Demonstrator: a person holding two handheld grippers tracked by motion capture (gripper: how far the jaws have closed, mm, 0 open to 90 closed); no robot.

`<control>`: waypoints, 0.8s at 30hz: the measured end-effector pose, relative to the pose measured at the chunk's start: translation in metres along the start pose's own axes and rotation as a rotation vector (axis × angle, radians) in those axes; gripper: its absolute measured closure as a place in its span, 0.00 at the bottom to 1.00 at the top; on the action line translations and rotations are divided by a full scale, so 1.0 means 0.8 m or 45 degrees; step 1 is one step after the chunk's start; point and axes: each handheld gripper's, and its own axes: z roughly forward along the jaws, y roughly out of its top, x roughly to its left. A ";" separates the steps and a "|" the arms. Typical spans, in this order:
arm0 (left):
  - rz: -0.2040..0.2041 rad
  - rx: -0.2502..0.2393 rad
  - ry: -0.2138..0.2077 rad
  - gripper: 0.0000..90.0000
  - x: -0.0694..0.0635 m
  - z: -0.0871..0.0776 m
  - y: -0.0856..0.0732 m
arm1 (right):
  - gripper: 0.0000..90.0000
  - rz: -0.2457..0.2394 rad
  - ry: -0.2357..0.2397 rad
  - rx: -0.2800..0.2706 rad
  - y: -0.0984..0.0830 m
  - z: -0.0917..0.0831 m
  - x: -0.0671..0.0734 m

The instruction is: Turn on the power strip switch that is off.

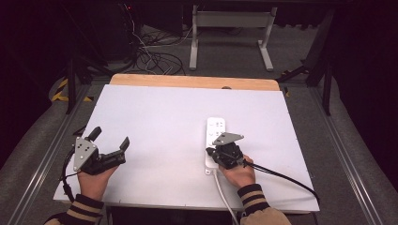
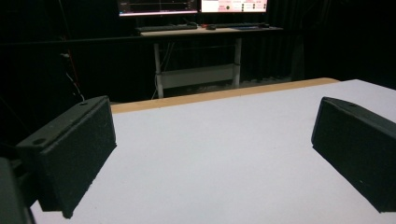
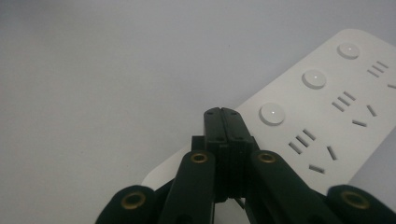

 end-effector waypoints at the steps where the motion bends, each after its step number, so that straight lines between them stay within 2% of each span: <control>1: -0.003 0.000 0.005 0.00 0.001 0.000 0.000 | 1.00 -0.015 -0.021 -0.058 0.002 -0.008 -0.002; 3: -0.011 0.000 0.005 0.00 0.001 0.000 0.000 | 1.00 -0.003 -0.016 -0.153 0.004 -0.022 -0.008; 4: -0.011 0.000 0.005 0.00 0.001 0.000 0.000 | 1.00 -0.003 -0.016 -0.153 0.004 -0.022 -0.008; 6: -0.010 -0.001 0.006 0.00 0.002 0.000 0.000 | 1.00 0.009 -0.005 -0.245 0.002 -0.039 -0.017; 7: -0.013 -0.003 0.004 0.00 0.002 0.000 0.000 | 1.00 0.016 -0.015 -0.282 -0.002 -0.047 -0.023; 9: -0.013 -0.003 0.003 0.00 0.002 0.000 0.000 | 1.00 0.074 -0.064 -0.410 -0.017 -0.074 -0.044; 10: -0.013 -0.004 0.002 0.00 0.002 0.000 0.000 | 1.00 0.074 -0.064 -0.410 -0.017 -0.074 -0.044; 11: -0.010 -0.003 0.001 0.00 0.003 -0.001 0.001 | 1.00 0.118 -0.108 -0.518 -0.030 -0.093 -0.058; 13: -0.010 -0.004 0.000 0.00 0.003 -0.001 0.001 | 1.00 0.170 -0.165 -0.640 -0.043 -0.109 -0.069; 14: -0.011 -0.005 0.002 0.00 0.002 -0.001 0.001 | 1.00 0.215 -0.189 -0.726 -0.053 -0.119 -0.076; 15: -0.011 -0.005 0.005 0.00 0.003 -0.001 0.001 | 1.00 0.247 -0.215 -0.781 -0.059 -0.125 -0.080; 16: -0.013 -0.006 0.004 0.00 0.002 -0.001 0.001 | 1.00 0.247 -0.215 -0.781 -0.059 -0.125 -0.080; 18: -0.010 -0.008 0.004 0.00 0.002 -0.001 0.001 | 1.00 0.266 -0.270 -0.909 -0.070 -0.140 -0.085; 19: -0.010 -0.008 0.004 0.00 0.002 -0.001 0.001 | 1.00 0.263 -0.283 -0.940 -0.072 -0.143 -0.085; 20: -0.010 -0.007 0.003 0.00 0.002 -0.001 0.001 | 1.00 0.263 -0.283 -0.940 -0.072 -0.143 -0.085; 21: -0.010 -0.006 0.004 0.00 0.003 -0.001 0.001 | 1.00 0.245 -0.295 -0.985 -0.073 -0.147 -0.082; 24: -0.010 -0.008 0.004 0.00 0.002 -0.001 0.001 | 1.00 0.227 -0.313 -1.050 -0.075 -0.152 -0.076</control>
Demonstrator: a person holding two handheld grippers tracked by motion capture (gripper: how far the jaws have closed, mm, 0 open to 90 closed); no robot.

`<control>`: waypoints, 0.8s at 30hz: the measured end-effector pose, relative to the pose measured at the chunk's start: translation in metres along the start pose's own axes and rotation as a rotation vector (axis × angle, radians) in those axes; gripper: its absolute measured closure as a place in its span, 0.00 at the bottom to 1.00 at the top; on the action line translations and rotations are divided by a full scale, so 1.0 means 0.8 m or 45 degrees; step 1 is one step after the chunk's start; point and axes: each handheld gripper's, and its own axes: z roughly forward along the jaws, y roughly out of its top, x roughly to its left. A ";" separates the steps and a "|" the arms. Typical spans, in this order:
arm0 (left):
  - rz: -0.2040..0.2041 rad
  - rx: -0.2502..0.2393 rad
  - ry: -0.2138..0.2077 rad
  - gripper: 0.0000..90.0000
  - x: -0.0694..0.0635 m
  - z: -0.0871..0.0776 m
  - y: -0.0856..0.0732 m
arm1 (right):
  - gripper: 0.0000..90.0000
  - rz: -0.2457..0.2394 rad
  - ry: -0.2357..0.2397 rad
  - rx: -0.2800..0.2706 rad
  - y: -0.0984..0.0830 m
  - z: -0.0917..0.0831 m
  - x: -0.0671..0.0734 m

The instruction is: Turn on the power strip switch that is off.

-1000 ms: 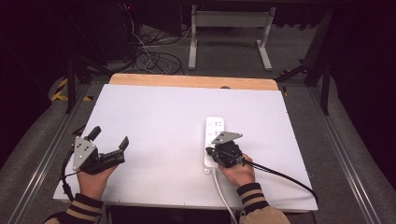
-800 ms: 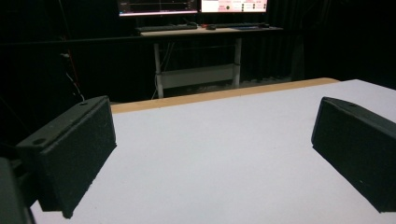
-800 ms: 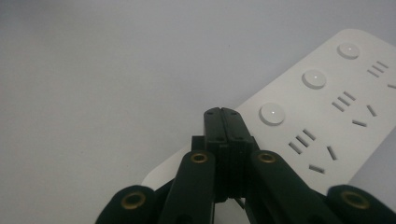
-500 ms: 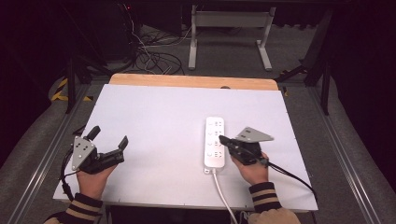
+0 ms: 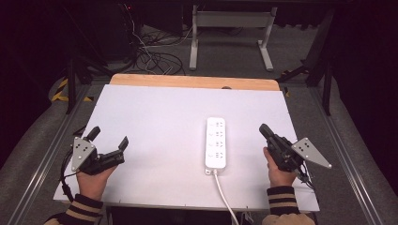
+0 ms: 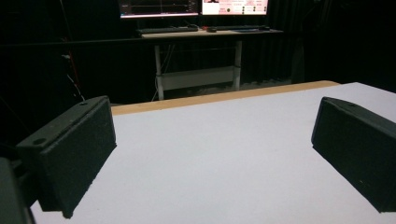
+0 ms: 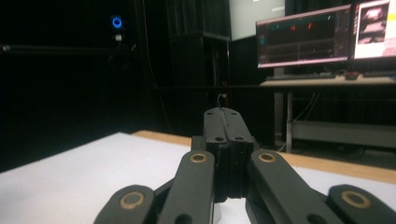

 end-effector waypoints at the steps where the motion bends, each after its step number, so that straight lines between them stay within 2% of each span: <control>1: 0.002 -0.002 0.001 0.00 0.000 0.000 0.000 | 1.00 -0.005 -0.002 -0.012 0.000 -0.002 0.002; 6: 0.004 -0.001 0.002 0.00 0.000 0.000 0.000 | 1.00 -0.031 -0.020 -0.022 0.000 -0.004 0.007; 10: 0.004 -0.002 0.003 0.00 0.000 0.000 0.000 | 1.00 -0.048 -0.007 -0.017 -0.003 -0.007 0.012; 14: 0.004 -0.001 0.000 0.00 0.000 0.000 0.000 | 0.92 -0.046 0.007 -0.012 -0.002 -0.014 0.016; 16: 0.007 -0.003 -0.001 0.00 0.000 0.000 0.000 | 0.79 -0.037 0.006 -0.024 -0.001 -0.017 0.018; 19: 0.005 -0.005 -0.004 0.00 0.000 -0.001 0.000 | 0.50 -0.069 -0.033 -0.045 -0.003 -0.017 0.023; 22: 0.001 -0.017 0.000 0.00 -0.001 -0.001 0.000 | 0.21 -0.083 -0.108 -0.088 -0.005 -0.013 0.024; 24: 0.000 -0.020 0.003 0.00 0.000 -0.002 0.001 | 0.05 -0.072 -0.183 -0.103 -0.006 -0.012 0.024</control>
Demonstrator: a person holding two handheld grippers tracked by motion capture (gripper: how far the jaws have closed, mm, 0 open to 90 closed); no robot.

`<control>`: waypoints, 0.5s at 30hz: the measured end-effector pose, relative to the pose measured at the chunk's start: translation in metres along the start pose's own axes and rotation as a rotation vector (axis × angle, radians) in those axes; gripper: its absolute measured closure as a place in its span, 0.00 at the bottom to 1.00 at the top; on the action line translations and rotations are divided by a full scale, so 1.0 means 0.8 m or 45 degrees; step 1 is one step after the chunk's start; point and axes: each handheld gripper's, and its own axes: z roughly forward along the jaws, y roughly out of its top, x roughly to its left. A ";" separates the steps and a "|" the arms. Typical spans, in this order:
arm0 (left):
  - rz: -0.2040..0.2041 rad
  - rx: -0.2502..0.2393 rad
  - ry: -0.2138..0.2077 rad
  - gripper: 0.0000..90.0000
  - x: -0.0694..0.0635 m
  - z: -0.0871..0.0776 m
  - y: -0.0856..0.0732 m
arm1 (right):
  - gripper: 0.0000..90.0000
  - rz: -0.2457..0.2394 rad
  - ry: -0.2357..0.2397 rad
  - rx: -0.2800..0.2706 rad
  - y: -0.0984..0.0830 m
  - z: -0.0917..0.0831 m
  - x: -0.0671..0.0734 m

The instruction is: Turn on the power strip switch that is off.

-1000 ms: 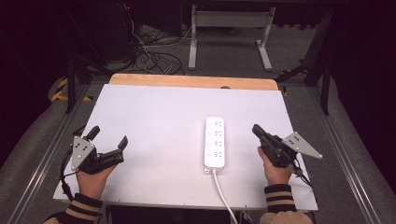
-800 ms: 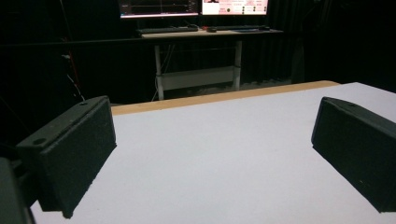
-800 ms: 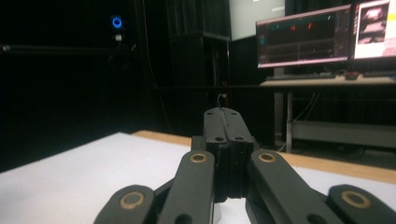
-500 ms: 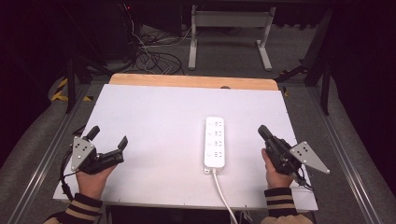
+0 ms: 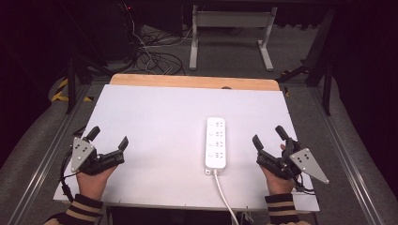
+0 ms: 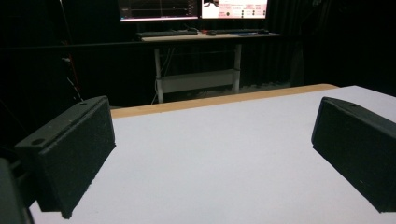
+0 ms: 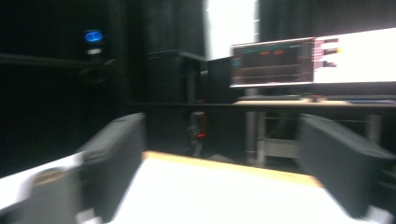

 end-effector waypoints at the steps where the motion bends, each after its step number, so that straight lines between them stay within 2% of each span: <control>1: 0.002 -0.001 -0.001 0.00 0.000 0.000 0.000 | 0.02 -0.003 -0.025 0.008 0.000 0.001 -0.001; 4: -0.001 0.002 -0.001 0.00 0.000 0.000 0.000 | 0.02 -0.028 -0.034 0.005 -0.001 0.001 -0.001; 15: 0.009 0.008 -0.006 0.00 0.000 0.000 0.000 | 0.04 -0.017 -0.007 0.059 -0.004 0.004 0.000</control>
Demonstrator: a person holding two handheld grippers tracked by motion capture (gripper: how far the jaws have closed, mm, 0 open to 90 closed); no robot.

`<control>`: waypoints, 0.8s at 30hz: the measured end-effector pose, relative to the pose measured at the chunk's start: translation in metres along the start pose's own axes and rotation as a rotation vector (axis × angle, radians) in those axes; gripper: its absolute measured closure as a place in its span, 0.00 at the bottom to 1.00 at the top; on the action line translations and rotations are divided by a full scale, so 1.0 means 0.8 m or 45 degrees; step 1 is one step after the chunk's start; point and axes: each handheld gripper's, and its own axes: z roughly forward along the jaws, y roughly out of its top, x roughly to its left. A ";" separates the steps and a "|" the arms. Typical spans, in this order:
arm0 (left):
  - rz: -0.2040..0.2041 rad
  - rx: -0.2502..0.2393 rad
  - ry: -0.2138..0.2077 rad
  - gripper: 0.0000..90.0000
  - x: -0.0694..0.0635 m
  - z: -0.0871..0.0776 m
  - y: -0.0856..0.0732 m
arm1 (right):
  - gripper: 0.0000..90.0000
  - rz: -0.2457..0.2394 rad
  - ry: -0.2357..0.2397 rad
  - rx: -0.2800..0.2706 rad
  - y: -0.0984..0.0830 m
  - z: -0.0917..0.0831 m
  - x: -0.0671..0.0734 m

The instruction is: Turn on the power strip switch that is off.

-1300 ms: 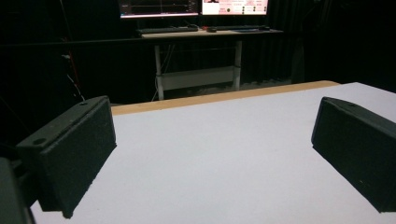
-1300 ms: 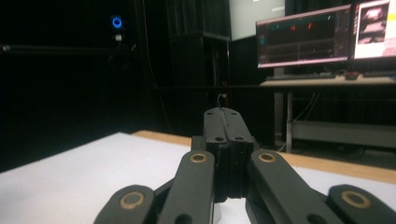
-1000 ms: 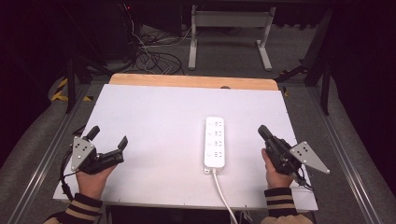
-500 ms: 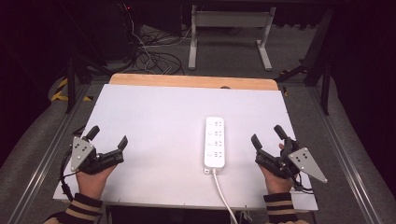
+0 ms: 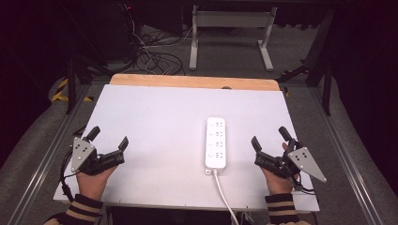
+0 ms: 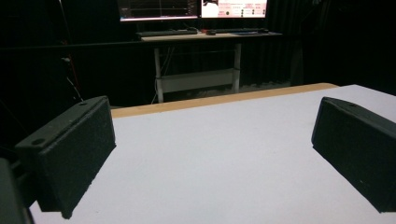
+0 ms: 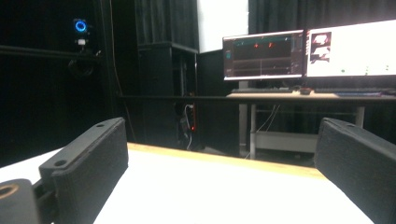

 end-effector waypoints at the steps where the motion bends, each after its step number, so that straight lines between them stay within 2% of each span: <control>1: 0.000 0.000 0.000 0.00 0.000 0.000 0.000 | 0.04 0.001 0.006 0.007 -0.001 0.000 0.000; 11: 0.002 0.002 -0.003 0.00 -0.001 0.000 0.000 | 0.05 -0.013 0.020 0.040 -0.004 0.002 0.002; 17: -0.004 0.001 -0.002 0.00 0.000 -0.004 0.001 | 0.05 -0.021 0.036 0.089 -0.010 0.007 0.003; 24: -0.004 0.001 -0.003 0.00 0.000 -0.004 0.000 | 0.05 -0.022 0.027 0.090 -0.011 0.006 0.003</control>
